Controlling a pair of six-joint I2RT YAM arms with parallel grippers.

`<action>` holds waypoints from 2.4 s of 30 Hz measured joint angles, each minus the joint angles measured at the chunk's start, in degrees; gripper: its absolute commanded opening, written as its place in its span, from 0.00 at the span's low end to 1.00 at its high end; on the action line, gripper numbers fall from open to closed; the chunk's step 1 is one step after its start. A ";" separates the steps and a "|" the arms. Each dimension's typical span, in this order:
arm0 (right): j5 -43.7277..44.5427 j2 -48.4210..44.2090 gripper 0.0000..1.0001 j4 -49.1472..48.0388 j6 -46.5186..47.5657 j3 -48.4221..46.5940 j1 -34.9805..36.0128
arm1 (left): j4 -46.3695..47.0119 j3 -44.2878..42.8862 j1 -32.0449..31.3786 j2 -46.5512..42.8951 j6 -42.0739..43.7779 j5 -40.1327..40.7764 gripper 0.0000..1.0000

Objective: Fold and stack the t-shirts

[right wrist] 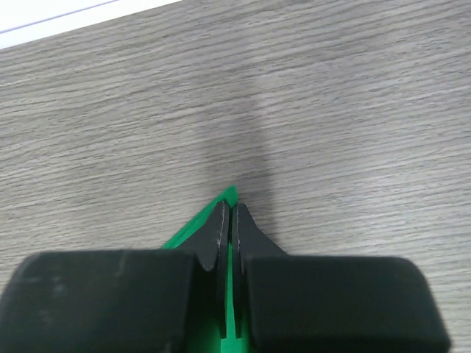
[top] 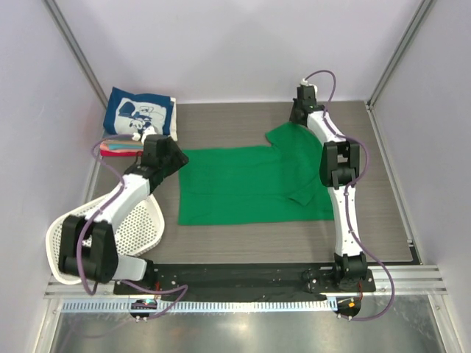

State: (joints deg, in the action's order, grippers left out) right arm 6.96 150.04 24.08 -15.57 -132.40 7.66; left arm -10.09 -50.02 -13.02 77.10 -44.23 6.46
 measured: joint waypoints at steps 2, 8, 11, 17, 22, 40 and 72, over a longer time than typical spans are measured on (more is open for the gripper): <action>0.04 -1.20 0.01 -2.36 -0.20 2.80 0.00 | -0.15 -3.91 0.11 5.35 0.50 0.79 0.58; -0.07 -6.36 0.01 -9.42 -1.29 13.62 0.02 | -0.48 -17.84 0.55 24.35 4.11 3.30 0.54; -0.24 -7.96 0.01 -11.26 -1.53 16.76 0.00 | -0.59 -22.47 0.83 30.95 5.95 4.04 0.54; -0.68 -8.07 0.01 -11.91 -1.53 17.18 0.00 | -2.67 -28.20 1.40 38.25 8.98 6.19 0.54; -0.92 -8.07 0.01 -12.11 -1.51 17.25 -0.02 | -3.80 -32.54 1.70 41.68 10.51 7.17 0.53; -3.65 -8.07 0.01 -12.37 -1.57 17.35 -0.74 | -4.87 -36.85 1.90 45.38 11.69 7.80 0.05; -11.13 -33.48 0.01 -7.48 -1.25 41.79 0.04 | -9.62 -27.06 1.90 25.88 11.21 1.88 0.00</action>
State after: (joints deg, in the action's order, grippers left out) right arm -4.16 116.55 16.60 -16.82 -90.61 7.70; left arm -19.70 -77.08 -11.11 102.98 -33.01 8.34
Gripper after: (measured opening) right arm 0.037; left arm 0.006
